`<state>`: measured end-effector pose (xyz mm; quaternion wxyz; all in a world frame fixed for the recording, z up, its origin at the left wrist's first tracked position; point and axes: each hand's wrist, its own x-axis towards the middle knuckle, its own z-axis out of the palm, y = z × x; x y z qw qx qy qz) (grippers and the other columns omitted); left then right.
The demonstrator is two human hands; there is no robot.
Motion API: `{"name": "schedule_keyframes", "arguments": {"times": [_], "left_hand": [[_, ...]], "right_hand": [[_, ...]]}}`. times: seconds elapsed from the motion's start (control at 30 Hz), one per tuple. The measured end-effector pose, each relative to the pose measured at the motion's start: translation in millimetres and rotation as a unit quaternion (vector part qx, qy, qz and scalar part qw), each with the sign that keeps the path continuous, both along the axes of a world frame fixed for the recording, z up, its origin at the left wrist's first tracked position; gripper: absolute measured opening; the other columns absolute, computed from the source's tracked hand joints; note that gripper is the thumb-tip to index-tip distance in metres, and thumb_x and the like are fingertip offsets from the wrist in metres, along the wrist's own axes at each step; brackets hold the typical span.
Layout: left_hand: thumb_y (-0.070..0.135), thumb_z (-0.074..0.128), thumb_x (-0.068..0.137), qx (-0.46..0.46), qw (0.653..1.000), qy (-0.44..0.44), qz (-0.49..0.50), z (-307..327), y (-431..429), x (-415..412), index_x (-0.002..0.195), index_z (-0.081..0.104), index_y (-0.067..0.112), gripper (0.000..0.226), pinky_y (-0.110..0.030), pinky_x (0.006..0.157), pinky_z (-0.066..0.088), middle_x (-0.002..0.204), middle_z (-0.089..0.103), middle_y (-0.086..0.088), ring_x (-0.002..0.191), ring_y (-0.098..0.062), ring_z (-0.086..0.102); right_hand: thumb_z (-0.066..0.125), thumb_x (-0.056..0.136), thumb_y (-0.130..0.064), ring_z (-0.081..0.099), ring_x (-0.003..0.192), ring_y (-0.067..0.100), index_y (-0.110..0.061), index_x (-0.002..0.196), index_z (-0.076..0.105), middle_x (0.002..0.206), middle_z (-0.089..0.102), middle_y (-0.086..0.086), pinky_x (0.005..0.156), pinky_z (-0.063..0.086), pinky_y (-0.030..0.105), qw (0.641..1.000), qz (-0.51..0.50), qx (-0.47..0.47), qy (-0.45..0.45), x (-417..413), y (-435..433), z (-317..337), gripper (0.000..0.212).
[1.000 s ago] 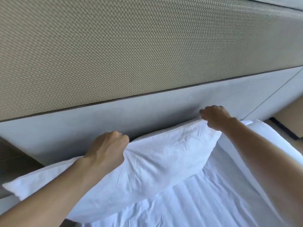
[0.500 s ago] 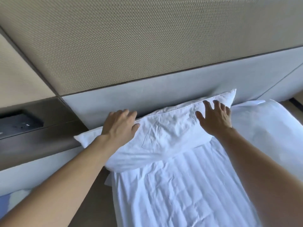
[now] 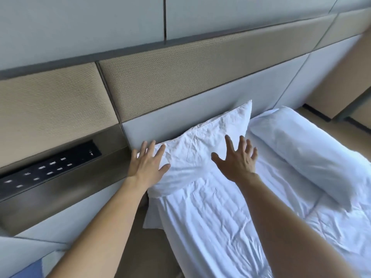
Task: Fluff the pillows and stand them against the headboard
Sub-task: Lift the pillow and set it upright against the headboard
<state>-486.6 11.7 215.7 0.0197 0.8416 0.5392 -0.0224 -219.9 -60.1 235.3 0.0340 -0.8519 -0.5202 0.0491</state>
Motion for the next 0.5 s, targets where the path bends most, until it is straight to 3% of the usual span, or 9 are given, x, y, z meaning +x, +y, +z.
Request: {"name": "schedule_keyframes", "arguments": {"times": [0.5], "left_hand": [[0.081, 0.019, 0.085, -0.012, 0.981, -0.021, -0.193, 26, -101, -92, 0.155, 0.009, 0.033, 0.085, -0.056, 0.117, 0.009, 0.163, 0.001, -0.008, 0.149, -0.031, -0.001]], "right_hand": [[0.034, 0.079, -0.084, 0.002, 0.148, 0.041, -0.035, 0.154, 0.012, 0.161, 0.009, 0.018, 0.119, 0.003, 0.057, 0.978, -0.205, 0.022, 0.021, -181, -191, 24, 0.093]]}}
